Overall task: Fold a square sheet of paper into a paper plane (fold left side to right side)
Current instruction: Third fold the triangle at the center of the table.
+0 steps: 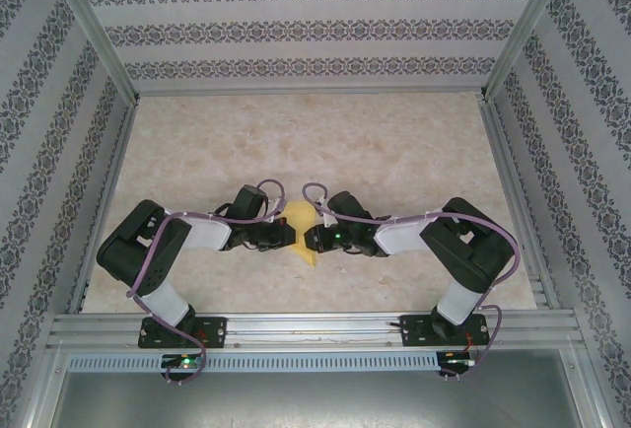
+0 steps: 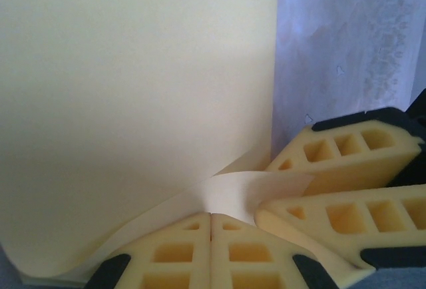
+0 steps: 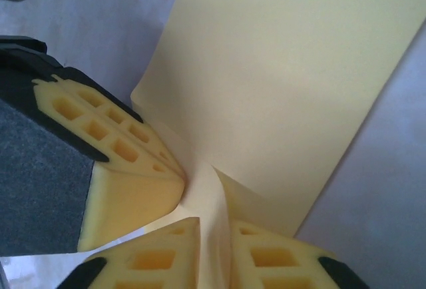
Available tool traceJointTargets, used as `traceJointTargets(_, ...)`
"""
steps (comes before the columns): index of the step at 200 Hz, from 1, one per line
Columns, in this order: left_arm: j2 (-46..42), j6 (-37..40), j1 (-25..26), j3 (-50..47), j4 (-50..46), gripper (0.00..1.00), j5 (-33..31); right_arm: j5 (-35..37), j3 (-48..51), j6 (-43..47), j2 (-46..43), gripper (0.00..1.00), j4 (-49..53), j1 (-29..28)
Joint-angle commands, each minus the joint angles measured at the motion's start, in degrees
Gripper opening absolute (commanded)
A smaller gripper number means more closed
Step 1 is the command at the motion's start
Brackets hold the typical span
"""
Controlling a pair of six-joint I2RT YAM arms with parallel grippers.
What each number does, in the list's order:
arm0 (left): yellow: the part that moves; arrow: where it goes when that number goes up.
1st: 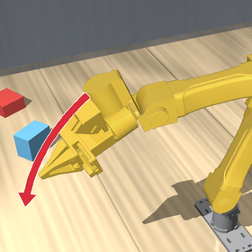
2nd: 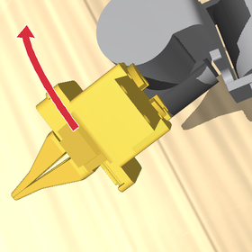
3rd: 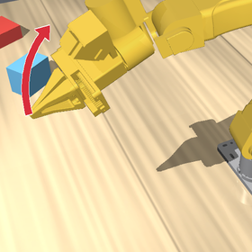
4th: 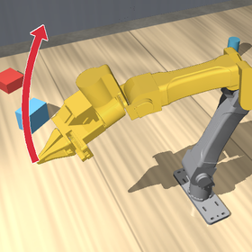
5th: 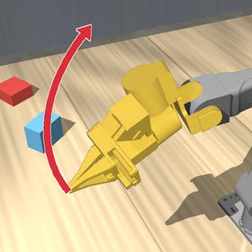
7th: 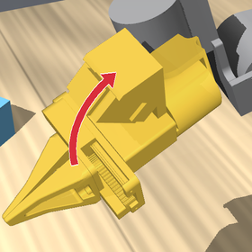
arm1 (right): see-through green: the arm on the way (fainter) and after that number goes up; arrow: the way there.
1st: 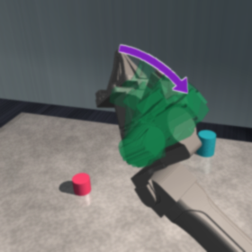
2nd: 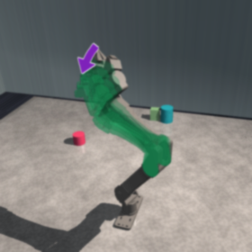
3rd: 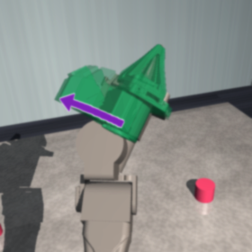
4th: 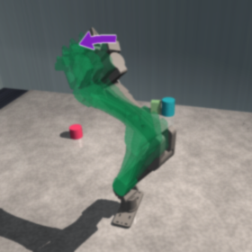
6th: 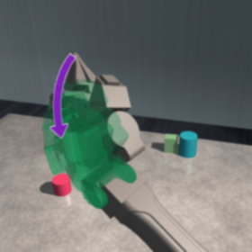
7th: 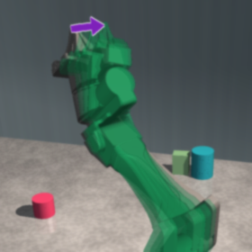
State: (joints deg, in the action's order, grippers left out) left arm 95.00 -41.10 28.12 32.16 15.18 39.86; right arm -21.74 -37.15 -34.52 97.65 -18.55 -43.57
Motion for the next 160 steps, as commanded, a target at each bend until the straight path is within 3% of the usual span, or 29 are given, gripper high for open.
traceJointTargets(1,3.3,-0.3,0.7,-2.8,-0.8,0.03,-6.8,1.1,-2.2,1.4,-2.5,0.23,5.4,2.3)
traceJointTargets(35,3.3,-0.5,0.7,-2.8,-0.8,0.03,-7.1,1.1,-1.7,1.8,-8.7,0.36,10.0,4.6)
traceJointTargets(61,3.1,-0.5,0.7,-2.7,-0.8,0.03,-7.2,-0.6,-0.1,0.8,-13.4,0.39,14.1,5.0)
traceJointTargets(122,2.3,-0.1,0.8,-2.4,-1.6,0.04,-7.7,-13.5,3.2,-9.5,-14.9,0.11,12.6,0.2)
traceJointTargets(160,2.0,0.3,0.7,-2.3,-2.3,0.03,-8.0,-12.4,1.3,-11.7,-10.2,0.07,9.9,-3.3)
